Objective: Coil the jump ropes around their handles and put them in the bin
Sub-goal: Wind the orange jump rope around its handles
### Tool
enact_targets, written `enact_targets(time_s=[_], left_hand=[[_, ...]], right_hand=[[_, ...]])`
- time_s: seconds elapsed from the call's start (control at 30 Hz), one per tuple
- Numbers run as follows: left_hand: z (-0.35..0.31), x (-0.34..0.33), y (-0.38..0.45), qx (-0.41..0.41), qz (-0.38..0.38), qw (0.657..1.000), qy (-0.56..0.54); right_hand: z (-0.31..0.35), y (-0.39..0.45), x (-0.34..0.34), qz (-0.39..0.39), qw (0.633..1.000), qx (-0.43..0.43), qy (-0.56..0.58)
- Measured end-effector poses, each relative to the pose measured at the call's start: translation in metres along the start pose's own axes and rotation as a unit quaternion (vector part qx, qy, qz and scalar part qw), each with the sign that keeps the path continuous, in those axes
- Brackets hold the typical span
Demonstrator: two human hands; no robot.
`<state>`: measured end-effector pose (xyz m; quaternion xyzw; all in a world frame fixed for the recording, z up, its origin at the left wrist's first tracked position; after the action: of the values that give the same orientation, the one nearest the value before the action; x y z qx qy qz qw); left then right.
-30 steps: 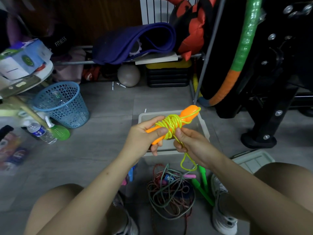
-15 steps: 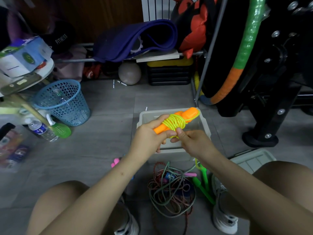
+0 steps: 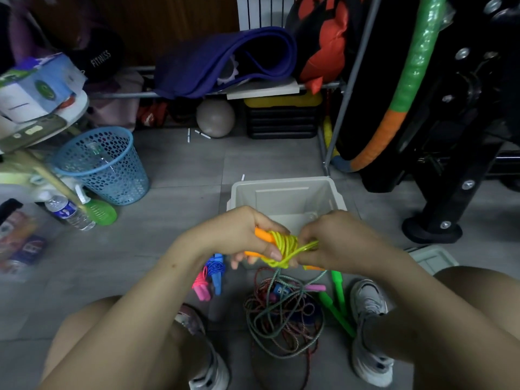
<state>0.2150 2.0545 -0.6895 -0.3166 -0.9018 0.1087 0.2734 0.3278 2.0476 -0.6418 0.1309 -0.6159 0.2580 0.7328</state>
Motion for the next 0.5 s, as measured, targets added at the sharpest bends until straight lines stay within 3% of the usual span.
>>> enact_targets(time_s=[0.13, 0.23, 0.37, 0.5], left_hand=[[-0.008, -0.012, -0.005, -0.018, 0.052, 0.998, -0.006], [-0.011, -0.013, -0.009, -0.022, 0.066, 0.998, -0.007], [-0.013, -0.01, -0.013, -0.036, 0.045, 0.998, -0.028], [-0.015, -0.01, -0.016, -0.043, 0.042, 0.998, -0.031]], right_hand=[[-0.01, 0.004, -0.003, 0.053, 0.986, -0.028, 0.155], [-0.021, 0.006, -0.008, 0.051, 0.962, -0.069, 0.258], [-0.026, 0.006, -0.023, 0.084, 0.904, -0.078, 0.412], [-0.011, 0.0, -0.046, 0.214, 0.828, -0.056, 0.516]])
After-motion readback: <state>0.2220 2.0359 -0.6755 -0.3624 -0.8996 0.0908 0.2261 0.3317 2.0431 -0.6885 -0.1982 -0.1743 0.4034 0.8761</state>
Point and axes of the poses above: each hand's wrist, its own y-axis towards the middle knuckle, its own x-axis out of the back of the hand, z = x × y, the point moved 8 cm from there along y, towards the middle knuckle, and after that the axes turned 6 degrees about -x, right-handed, at the moved point
